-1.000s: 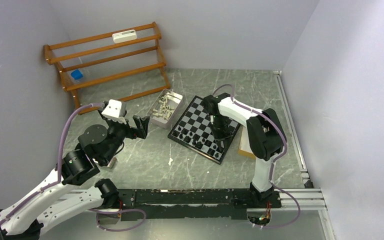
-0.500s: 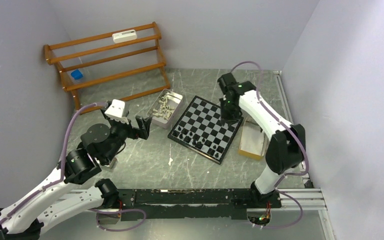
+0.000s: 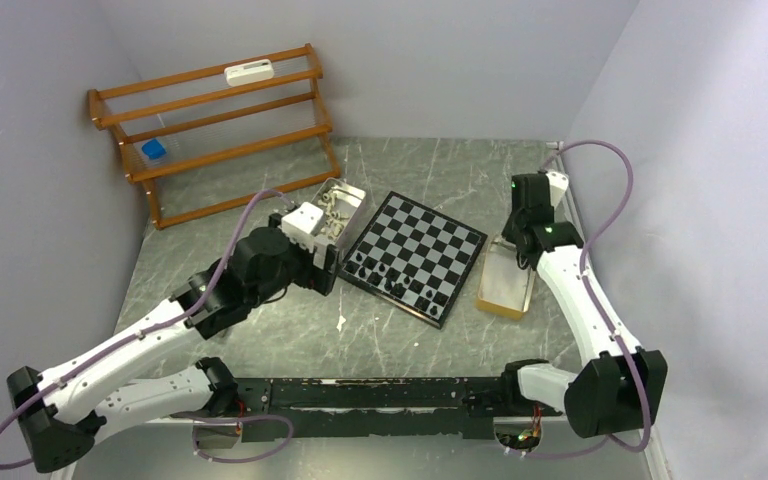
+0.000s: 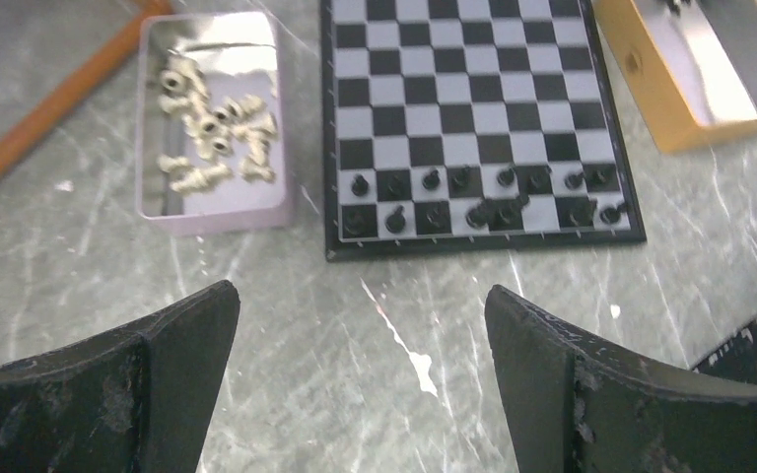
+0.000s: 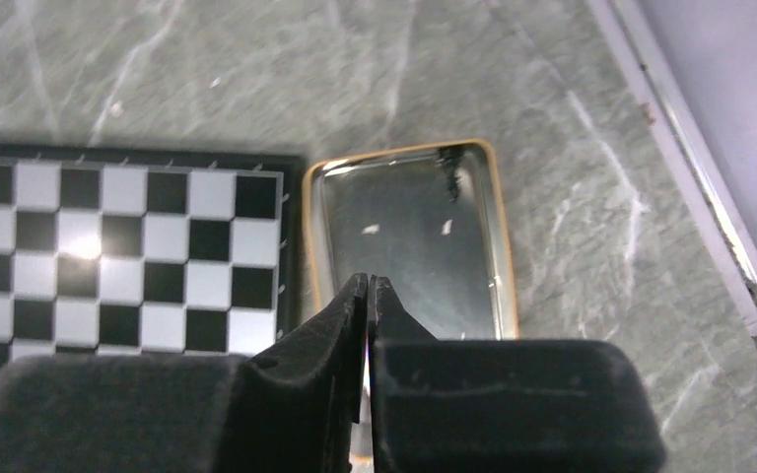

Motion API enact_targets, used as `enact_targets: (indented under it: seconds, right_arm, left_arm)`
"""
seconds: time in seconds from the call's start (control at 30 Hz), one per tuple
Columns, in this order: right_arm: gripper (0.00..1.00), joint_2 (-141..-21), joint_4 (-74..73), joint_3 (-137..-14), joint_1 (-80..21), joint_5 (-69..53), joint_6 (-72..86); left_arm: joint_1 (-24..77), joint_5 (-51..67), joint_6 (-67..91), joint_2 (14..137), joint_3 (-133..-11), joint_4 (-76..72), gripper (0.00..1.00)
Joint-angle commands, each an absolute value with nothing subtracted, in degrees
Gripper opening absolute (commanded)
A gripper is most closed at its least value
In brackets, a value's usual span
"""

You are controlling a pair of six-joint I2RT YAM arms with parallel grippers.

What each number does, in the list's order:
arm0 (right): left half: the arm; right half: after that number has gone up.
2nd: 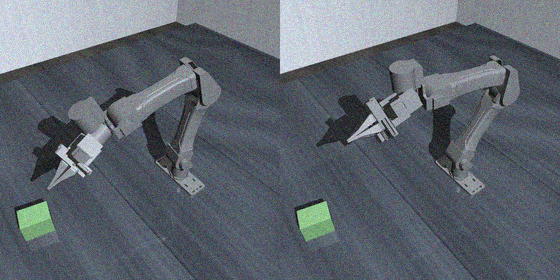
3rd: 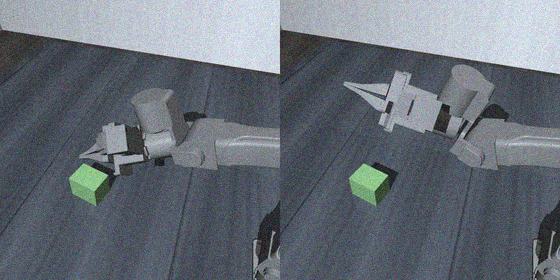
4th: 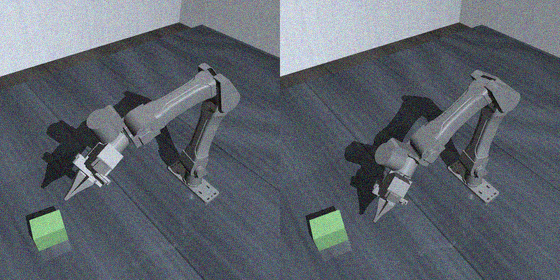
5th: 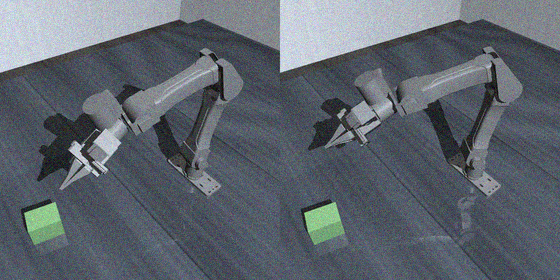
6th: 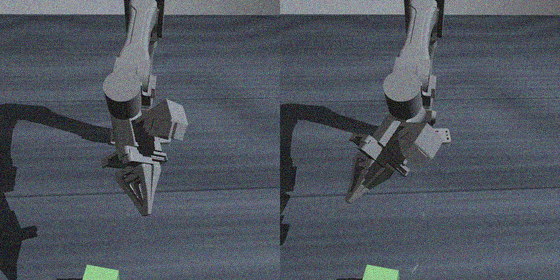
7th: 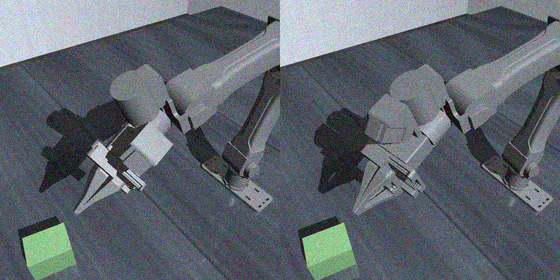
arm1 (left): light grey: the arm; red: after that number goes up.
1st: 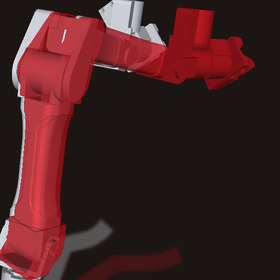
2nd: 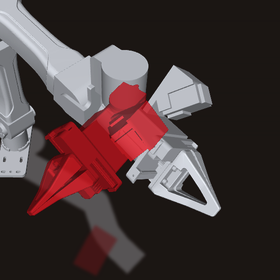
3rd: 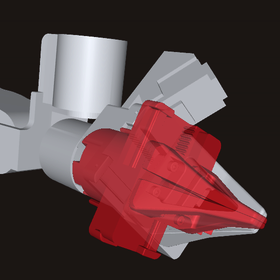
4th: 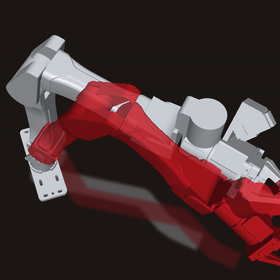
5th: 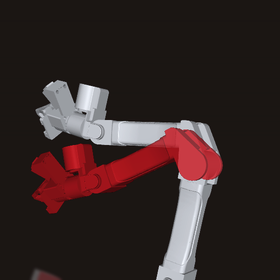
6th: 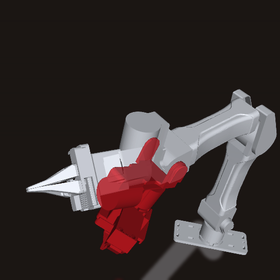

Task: Set up the chess pieces on the board
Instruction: Place the chess piece on the chessboard, then pick up the chess piece from the storage box.

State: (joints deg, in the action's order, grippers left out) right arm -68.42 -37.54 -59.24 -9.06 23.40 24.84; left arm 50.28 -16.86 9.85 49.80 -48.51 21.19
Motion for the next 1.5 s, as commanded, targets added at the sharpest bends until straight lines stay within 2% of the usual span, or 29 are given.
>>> enact_targets:
  seconds: [0.0, 0.1, 0.2, 0.4, 0.8, 1.33, 1.47]
  right_arm:
    - [0.06, -67.10, -24.84, -53.56, -3.39, 26.59, 19.23]
    - [0.17, -70.03, -23.69, -52.73, -0.24, 22.79, 17.73]
    - [0.20, -73.46, -21.22, -51.38, 4.07, 18.63, 17.64]
    - [0.20, -78.91, -10.59, -44.95, 6.64, 12.81, 16.37]
    - [0.26, -81.24, 1.77, -36.92, 6.60, 15.85, 14.94]
    - [0.28, -88.24, 4.75, -36.71, 6.59, 18.44, 11.73]
    - [0.22, -89.12, 5.61, -36.30, 6.60, 18.43, 11.35]
  left_arm:
    - [49.87, -8.90, 8.60, 51.14, -50.96, 22.64, 1.00]
    - [49.89, -10.20, 7.28, 50.15, -49.48, 22.13, 1.00]
    - [49.85, -12.60, 6.50, 48.75, -48.31, 22.75, 1.00]
    - [49.85, -15.25, 6.09, 45.26, -47.05, 22.71, 1.00]
    - [49.89, -16.25, 5.80, 44.68, -47.11, 22.76, 1.00]
    - [49.86, -17.57, 5.89, 44.21, -47.11, 22.78, 1.00]
    - [49.88, -18.00, 5.80, 44.21, -47.10, 22.76, 1.00]
